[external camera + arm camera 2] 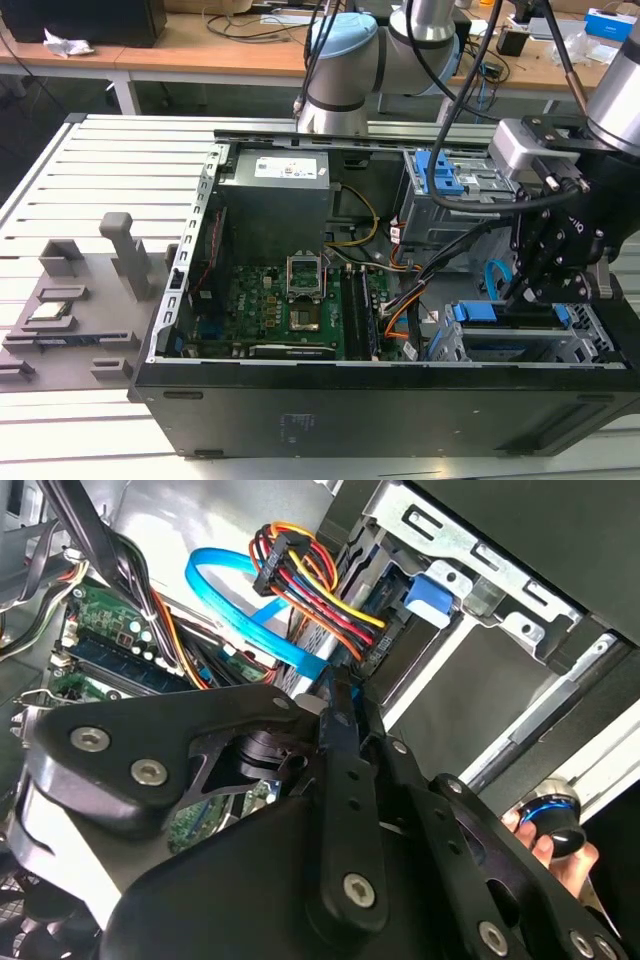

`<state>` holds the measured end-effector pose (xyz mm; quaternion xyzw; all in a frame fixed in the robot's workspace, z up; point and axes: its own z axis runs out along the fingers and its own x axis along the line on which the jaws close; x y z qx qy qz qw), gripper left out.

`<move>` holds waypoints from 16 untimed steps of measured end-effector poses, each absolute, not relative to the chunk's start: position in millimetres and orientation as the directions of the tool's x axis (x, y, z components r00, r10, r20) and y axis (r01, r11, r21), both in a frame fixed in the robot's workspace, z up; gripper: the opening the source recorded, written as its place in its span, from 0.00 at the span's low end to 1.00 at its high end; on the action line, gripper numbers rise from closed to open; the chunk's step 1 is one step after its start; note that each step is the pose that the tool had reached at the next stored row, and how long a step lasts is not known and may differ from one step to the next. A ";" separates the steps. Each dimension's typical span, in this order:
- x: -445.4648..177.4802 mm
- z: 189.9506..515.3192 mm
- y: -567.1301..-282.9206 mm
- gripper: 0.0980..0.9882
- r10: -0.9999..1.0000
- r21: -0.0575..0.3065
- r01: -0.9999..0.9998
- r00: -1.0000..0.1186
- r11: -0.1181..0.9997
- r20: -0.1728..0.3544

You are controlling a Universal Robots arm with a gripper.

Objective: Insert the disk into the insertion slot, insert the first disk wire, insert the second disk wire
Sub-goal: 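Insert the second disk wire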

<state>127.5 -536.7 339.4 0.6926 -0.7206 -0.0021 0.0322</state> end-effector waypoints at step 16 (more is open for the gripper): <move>127.5 369.5 -532.8 0.23 -0.998 0.047 -0.998 -0.038 0.041 0.049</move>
